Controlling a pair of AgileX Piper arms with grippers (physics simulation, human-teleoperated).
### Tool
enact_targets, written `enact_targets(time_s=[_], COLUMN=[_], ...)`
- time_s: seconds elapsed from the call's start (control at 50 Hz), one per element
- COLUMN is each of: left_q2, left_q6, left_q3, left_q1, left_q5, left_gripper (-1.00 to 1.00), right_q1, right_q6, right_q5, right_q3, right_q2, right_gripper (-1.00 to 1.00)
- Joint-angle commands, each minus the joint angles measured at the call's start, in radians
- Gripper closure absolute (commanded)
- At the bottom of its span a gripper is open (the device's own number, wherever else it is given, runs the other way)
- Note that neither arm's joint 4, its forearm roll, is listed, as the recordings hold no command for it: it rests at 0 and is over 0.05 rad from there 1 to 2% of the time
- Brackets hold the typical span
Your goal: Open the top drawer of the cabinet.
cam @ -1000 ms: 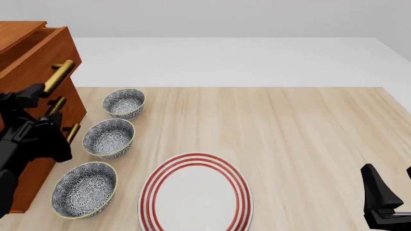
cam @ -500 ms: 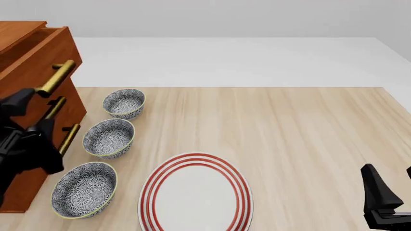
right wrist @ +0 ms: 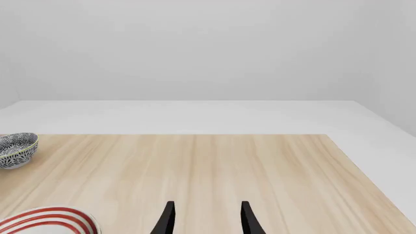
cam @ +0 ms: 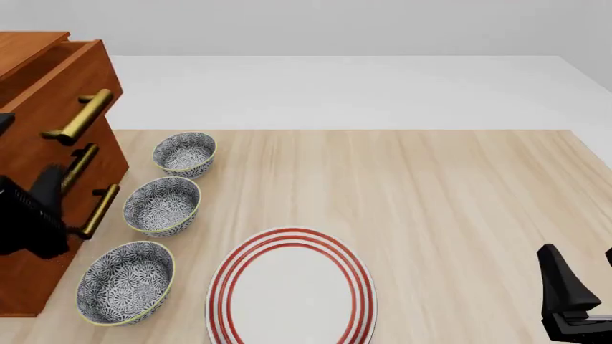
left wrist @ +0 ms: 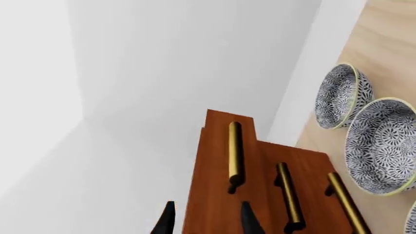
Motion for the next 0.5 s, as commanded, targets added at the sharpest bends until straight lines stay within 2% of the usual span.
enact_targets(time_s=[0.02, 0.04, 0.06, 0.12, 0.14, 0.18, 0.26, 0.3, 0.32, 0.34, 0.38, 0.4, 0.48, 0.5], left_q2=[-0.093, -0.094, -0.102, -0.116, -0.119, -0.125, -0.143, -0.148, -0.167, -0.177, -0.174, -0.158, -0.160, -0.149], left_q6=[-0.095, -0.104, -0.146, -0.170, -0.203, -0.208, -0.283, -0.277, -0.326, -0.392, -0.371, -0.449, -0.504, -0.561], left_q3=[-0.063, -0.069, -0.100, -0.120, -0.147, -0.155, -0.201, -0.195, -0.224, -0.272, -0.259, -0.312, -0.342, -0.382], left_q1=[0.001, 0.005, 0.009, 0.003, 0.009, 0.007, -0.006, -0.009, -0.019, -0.036, -0.027, 0.000, 0.006, 0.022], left_q5=[0.118, 0.115, 0.144, 0.175, 0.194, 0.208, 0.270, 0.267, 0.282, 0.346, 0.328, 0.356, 0.384, 0.409], left_gripper=[-1.00, -1.00, -1.00, -1.00, -1.00, -1.00, -1.00, -1.00, -1.00, -1.00, -1.00, -1.00, -1.00, -1.00], right_q1=[0.000, 0.000, 0.000, 0.000, 0.000, 0.000, 0.000, 0.000, 0.000, 0.000, 0.000, 0.000, 0.000, 0.000], right_q6=[0.000, 0.000, 0.000, 0.000, 0.000, 0.000, 0.000, 0.000, 0.000, 0.000, 0.000, 0.000, 0.000, 0.000], right_q5=[0.000, 0.000, 0.000, 0.000, 0.000, 0.000, 0.000, 0.000, 0.000, 0.000, 0.000, 0.000, 0.000, 0.000], right_q3=[0.000, 0.000, 0.000, 0.000, 0.000, 0.000, 0.000, 0.000, 0.000, 0.000, 0.000, 0.000, 0.000, 0.000], right_q2=[0.000, 0.000, 0.000, 0.000, 0.000, 0.000, 0.000, 0.000, 0.000, 0.000, 0.000, 0.000, 0.000, 0.000], right_gripper=[-1.00, -1.00, -1.00, -1.00, -1.00, -1.00, -1.00, -1.00, -1.00, -1.00, -1.00, -1.00, -1.00, -1.00])
